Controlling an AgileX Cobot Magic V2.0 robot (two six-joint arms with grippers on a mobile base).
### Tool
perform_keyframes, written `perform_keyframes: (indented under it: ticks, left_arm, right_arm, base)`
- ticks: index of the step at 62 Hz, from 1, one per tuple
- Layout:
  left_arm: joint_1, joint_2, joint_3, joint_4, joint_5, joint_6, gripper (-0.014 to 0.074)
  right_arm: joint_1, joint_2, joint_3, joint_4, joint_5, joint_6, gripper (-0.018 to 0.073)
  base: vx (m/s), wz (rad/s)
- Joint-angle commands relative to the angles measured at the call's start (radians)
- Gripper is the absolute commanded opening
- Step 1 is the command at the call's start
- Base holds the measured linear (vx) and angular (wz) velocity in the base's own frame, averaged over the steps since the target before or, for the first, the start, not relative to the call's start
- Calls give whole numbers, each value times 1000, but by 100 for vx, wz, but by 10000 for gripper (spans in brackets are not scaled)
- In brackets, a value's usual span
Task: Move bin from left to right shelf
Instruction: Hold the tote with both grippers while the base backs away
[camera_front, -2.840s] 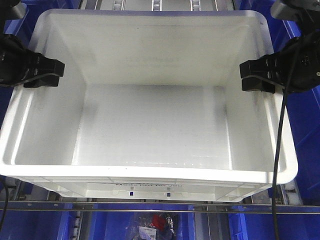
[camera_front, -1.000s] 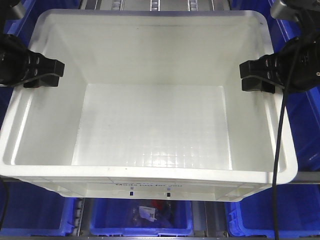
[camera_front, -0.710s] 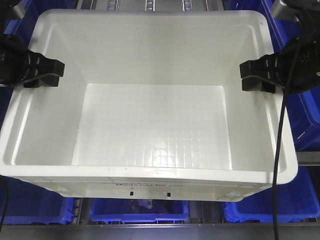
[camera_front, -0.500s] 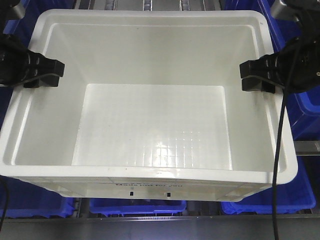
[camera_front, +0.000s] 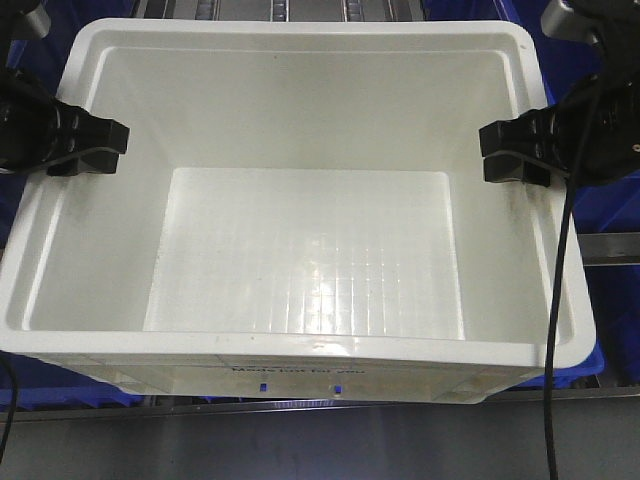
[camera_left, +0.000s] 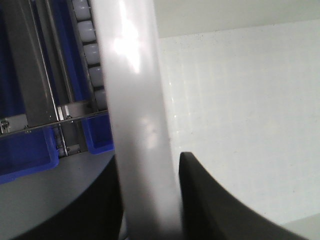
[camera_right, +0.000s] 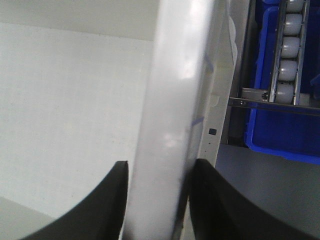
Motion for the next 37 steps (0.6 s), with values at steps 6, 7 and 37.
perform_keyframes:
  ticks: [6,7,37]
  left_arm:
    - [2,-45,-35,-6,-66,33,-8]
    - [2,-45,-35,-6,-66,33,-8]
    - [2,-45,-35,-6,-66,33,-8]
  right_arm:
    - [-2,-48,-41,3,-85,-68,-4]
    - [-2,-48,-41,3,-85,-68,-4]
    - [-2,-48,-41,3,-85,-68,-4]
  base:
    - [-12,-7]
    - [-12,-7]
    - [-8,-18]
